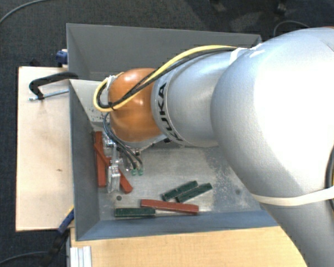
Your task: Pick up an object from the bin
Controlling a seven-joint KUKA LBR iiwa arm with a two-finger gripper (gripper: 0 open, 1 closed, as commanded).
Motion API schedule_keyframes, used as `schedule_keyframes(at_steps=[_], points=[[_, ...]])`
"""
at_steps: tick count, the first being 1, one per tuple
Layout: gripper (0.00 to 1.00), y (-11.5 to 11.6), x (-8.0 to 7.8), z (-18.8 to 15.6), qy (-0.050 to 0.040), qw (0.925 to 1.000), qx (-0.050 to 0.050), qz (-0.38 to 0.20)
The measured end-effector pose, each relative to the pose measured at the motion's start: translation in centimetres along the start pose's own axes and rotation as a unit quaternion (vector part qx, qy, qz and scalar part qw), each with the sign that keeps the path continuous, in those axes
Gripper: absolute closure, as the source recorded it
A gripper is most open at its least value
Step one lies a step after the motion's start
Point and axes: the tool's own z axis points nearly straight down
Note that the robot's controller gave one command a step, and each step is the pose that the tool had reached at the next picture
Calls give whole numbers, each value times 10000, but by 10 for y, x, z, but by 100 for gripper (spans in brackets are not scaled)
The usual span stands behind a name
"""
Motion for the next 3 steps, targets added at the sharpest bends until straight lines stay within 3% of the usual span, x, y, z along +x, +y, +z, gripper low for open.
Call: schedule_keyframes(at_steps=[1, 2, 3], points=[[0, -14, 3, -28, 57, 9971, 14, 759], [0, -16, 16, -32, 89, 9519, 48, 3064], [0, -20, 25, 3, 92, 8350, 80, 5501]])
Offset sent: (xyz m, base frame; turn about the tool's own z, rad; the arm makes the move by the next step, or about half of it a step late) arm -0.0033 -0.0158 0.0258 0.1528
